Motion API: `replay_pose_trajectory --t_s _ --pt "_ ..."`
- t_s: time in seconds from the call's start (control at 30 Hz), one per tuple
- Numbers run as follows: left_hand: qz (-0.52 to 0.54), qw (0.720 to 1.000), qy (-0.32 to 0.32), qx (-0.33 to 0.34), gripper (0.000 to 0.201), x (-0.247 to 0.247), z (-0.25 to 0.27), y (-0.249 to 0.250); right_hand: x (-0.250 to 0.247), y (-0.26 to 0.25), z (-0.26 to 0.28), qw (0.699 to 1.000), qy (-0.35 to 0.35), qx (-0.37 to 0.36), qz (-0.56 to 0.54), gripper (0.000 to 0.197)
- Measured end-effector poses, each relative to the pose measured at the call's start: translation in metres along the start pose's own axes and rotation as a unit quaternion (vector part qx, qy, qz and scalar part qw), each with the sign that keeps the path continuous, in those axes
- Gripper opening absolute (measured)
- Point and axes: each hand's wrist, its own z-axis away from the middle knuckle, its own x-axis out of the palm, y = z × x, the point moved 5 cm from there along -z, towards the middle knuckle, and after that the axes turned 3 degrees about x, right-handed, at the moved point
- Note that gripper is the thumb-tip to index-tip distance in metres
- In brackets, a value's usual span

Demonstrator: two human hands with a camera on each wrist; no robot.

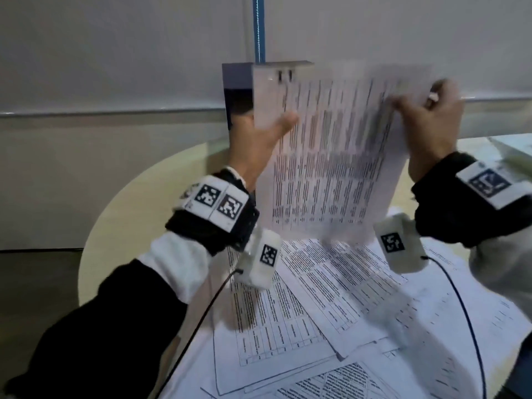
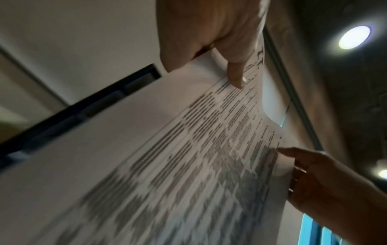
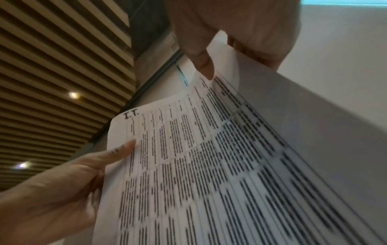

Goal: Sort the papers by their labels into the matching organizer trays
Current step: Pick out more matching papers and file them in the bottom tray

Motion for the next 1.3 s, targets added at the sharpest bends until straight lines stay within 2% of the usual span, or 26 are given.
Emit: replay_pose_trajectory --t_s 0.07,0.13,0.27,0.33,0.4,0.47,0.53,0.67,0.73,0.8,0.87,0.93,1.0,1.03,1.13,1.2,1.3 --pt "-0.022 0.999 -0.026 -0.02 0.024 0.005 0.014 -0.016 -0.001 0.019 0.008 1.0 -0.011 0.029 0.003 0.022" --pt "-0.067 0.997 -0.025 -0.041 0.013 0.009 0.018 -0.025 0.0 0.028 0.009 0.999 -0.027 0.04 0.021 0.023" --pt "-0.061 0.996 -0.006 -0.058 0.014 0.012 0.003 -0.026 -0.006 0.018 -0.002 0.998 0.002 0.008 0.068 0.029" --pt "-0.076 0.991 -0.03 -0.106 0.028 0.017 -0.002 -0.04 -0.01 0.019 -0.006 0.995 0.014 0.002 0.098 0.04" --pt "-0.097 0.977 -0.079 -0.171 0.04 0.025 0.003 -0.062 -0.01 0.034 -0.004 0.987 -0.011 0.031 0.158 0.044" --pt "-0.099 0.96 -0.121 -0.234 0.046 0.03 0.018 -0.088 -0.007 0.059 0.003 0.965 -0.066 0.07 0.243 0.034" --pt "-0.082 0.941 -0.134 -0.301 0.046 0.03 0.035 -0.114 -0.006 0.085 0.015 0.938 -0.111 0.117 0.306 0.03" --pt "-0.038 0.922 -0.115 -0.369 0.031 0.021 0.058 -0.143 0.0 0.121 0.039 0.879 -0.202 0.202 0.381 0.029" --pt "-0.036 0.914 -0.098 -0.393 0.019 0.012 0.061 -0.152 0.007 0.134 0.047 0.838 -0.271 0.245 0.405 0.041" --pt "-0.04 0.91 -0.069 -0.406 0.026 0.001 0.061 -0.161 0.01 0.141 0.056 0.811 -0.319 0.297 0.39 0.055" --pt "-0.038 0.911 -0.042 -0.41 0.03 -0.007 0.056 -0.168 0.009 0.146 0.06 0.796 -0.335 0.332 0.379 0.06" --pt "-0.037 0.911 -0.027 -0.41 0.03 -0.01 0.049 -0.173 0.003 0.151 0.06 0.786 -0.333 0.348 0.388 0.044" --pt "-0.031 0.911 -0.024 -0.411 0.03 -0.009 0.041 -0.174 -0.003 0.153 0.057 0.783 -0.328 0.356 0.392 0.013" --pt "-0.032 0.911 -0.026 -0.411 0.031 -0.008 0.037 -0.175 -0.008 0.157 0.055 0.781 -0.329 0.366 0.385 0.01" --pt "-0.034 0.907 -0.034 -0.419 0.031 -0.001 0.026 -0.179 -0.024 0.164 0.055 0.785 -0.325 0.414 0.326 0.02" --pt "-0.032 0.906 -0.034 -0.42 0.03 0.001 0.017 -0.182 -0.032 0.164 0.062 0.784 -0.343 0.455 0.246 0.022" --pt "-0.008 0.906 -0.02 -0.422 0.028 0.002 0.008 -0.18 -0.039 0.162 0.07 0.752 -0.396 0.499 0.17 0.032"
